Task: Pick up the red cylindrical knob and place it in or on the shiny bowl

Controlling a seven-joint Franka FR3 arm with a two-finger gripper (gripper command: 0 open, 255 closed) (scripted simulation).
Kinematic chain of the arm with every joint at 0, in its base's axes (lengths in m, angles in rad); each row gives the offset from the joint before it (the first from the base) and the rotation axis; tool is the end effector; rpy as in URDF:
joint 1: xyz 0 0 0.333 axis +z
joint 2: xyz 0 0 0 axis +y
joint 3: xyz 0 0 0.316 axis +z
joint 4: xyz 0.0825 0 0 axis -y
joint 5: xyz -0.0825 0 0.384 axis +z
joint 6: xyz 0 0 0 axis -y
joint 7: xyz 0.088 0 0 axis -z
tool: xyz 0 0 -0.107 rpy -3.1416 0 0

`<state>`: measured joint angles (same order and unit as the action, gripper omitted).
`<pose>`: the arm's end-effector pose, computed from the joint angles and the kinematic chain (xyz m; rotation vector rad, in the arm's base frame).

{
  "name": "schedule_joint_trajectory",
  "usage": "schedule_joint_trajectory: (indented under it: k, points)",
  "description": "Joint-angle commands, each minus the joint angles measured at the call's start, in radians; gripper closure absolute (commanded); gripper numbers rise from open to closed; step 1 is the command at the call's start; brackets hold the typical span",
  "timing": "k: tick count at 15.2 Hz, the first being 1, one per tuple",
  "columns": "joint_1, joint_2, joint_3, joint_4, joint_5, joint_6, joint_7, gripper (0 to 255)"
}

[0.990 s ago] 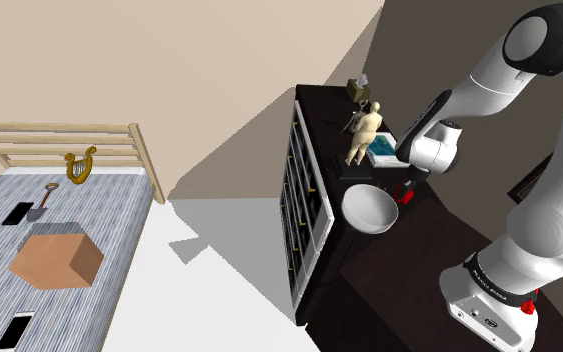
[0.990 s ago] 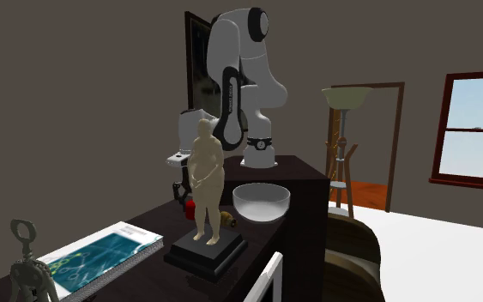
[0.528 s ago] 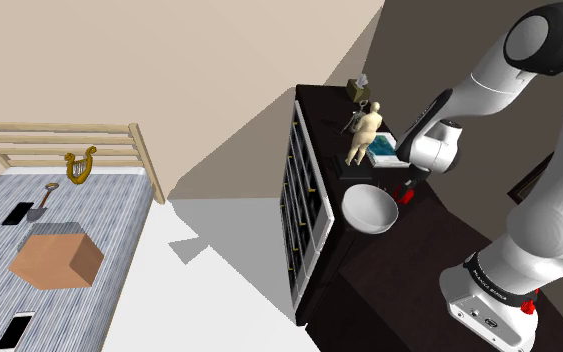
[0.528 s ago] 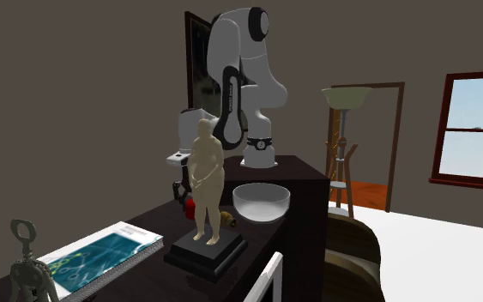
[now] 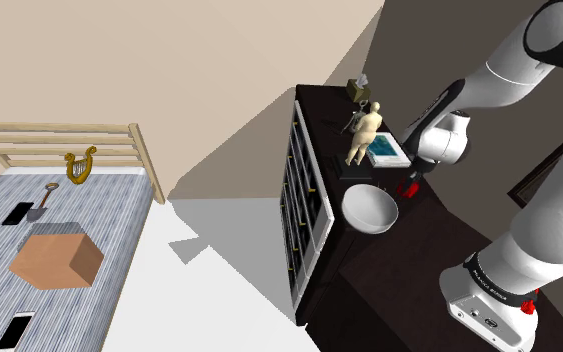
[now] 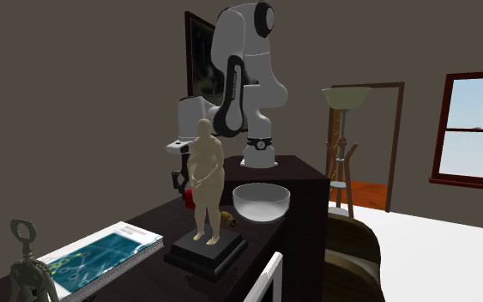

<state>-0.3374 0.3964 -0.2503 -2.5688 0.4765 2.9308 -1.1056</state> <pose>0.3327 -0.2712 0.1264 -3.1392 -0.1085 0.0002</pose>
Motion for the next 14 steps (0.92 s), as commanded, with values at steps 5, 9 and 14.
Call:
schedule_joint_trajectory:
  k: [5,9,14]
  points:
    - [0.087,-0.102,-0.108,-0.036,-0.098,-0.07,0.077,255]
    - [0.139,-0.171,-0.178,-0.052,-0.183,-0.118,0.141,255]
    - [0.184,-0.261,-0.249,-0.066,-0.305,-0.183,0.229,255]
